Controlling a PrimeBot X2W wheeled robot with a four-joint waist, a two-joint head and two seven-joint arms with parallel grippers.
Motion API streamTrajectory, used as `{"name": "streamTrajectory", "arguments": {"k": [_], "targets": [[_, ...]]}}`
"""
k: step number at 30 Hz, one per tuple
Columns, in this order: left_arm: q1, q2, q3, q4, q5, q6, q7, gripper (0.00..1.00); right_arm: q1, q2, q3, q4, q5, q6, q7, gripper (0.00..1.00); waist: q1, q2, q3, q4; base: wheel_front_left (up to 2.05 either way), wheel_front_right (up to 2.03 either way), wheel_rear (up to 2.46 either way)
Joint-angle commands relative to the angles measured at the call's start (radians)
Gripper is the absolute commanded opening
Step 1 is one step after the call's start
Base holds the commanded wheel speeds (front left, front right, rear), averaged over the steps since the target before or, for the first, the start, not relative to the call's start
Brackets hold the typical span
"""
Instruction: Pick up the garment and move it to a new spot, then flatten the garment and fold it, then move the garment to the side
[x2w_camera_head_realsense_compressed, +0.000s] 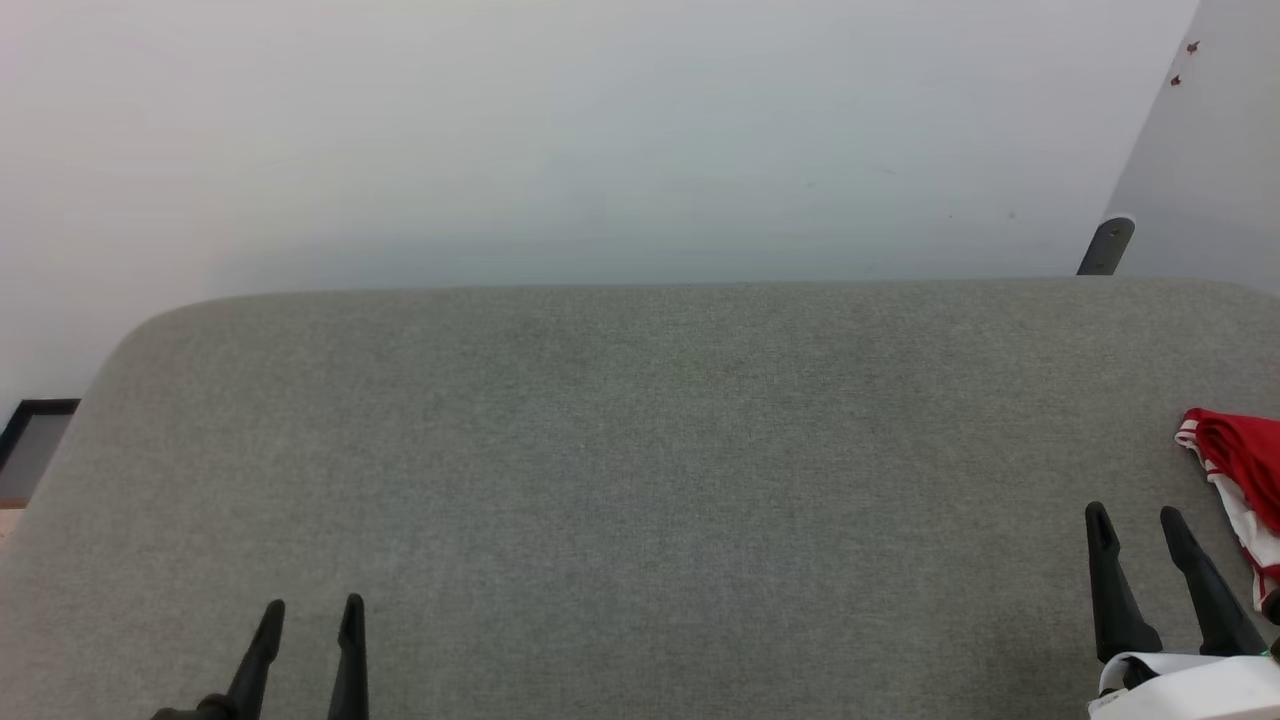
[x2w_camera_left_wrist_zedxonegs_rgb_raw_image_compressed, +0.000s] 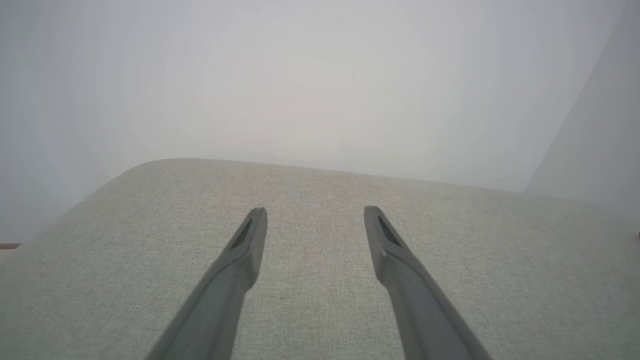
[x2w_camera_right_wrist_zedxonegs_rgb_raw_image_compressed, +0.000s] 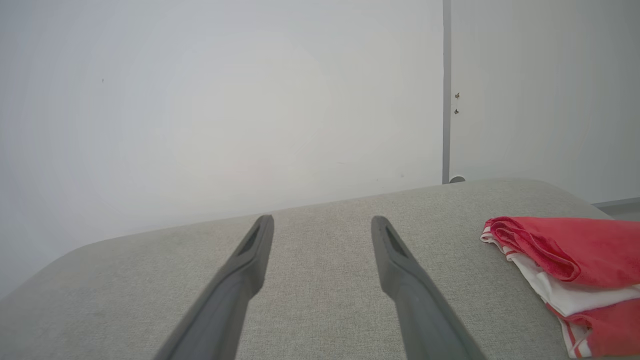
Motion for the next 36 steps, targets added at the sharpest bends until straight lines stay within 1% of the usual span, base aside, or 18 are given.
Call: {"name": "streamTrajectory", "arguments": {"k": [1, 13, 14, 18, 36], "targets": [[0.001, 0.002, 0.001, 0.001, -0.002, -0.003, 0.001, 1.0, 0.015, 0.003, 0.0, -0.003, 0.006, -0.001, -0.003, 1.0, 0.0, 0.0, 0.0, 0.0, 0.0, 0.0, 0.0], [-0.006, 0.003, 0.012, -0.002, -0.013, -0.003, 0.001, 1.0, 0.007, 0.004, 0.015, 0.003, 0.012, -0.001, 0.003, 1.0, 0.0, 0.0, -0.001, -0.001, 0.0, 0.0, 0.0], [-0.002, 0.001, 0.011, 0.0, -0.01, 0.0, 0.0, 0.0, 0.0, 0.005, 0.015, 0.003, 0.006, 0.0, 0.001, 0.0, 0.0001, 0.0, -0.001, -0.001, 0.0, 0.0, 0.0], [0.011, -0.015, 0.003, 0.038, -0.014, 0.0, 0.001, 0.0, 0.013, 0.013, 0.017, 0.043, 0.01, 0.0, 0.003, 0.0, 0.0, 0.0, -0.001, -0.001, 0.0, 0.0, 0.0], [-0.057, -0.033, 0.013, 0.066, -0.323, 0.0, 0.09, 0.0, -0.03, 0.027, 0.002, 0.087, 0.299, 0.0, 0.053, 0.0, 0.0, 0.0, 0.006, -0.004, 0.0, 0.0, 0.0]]}}
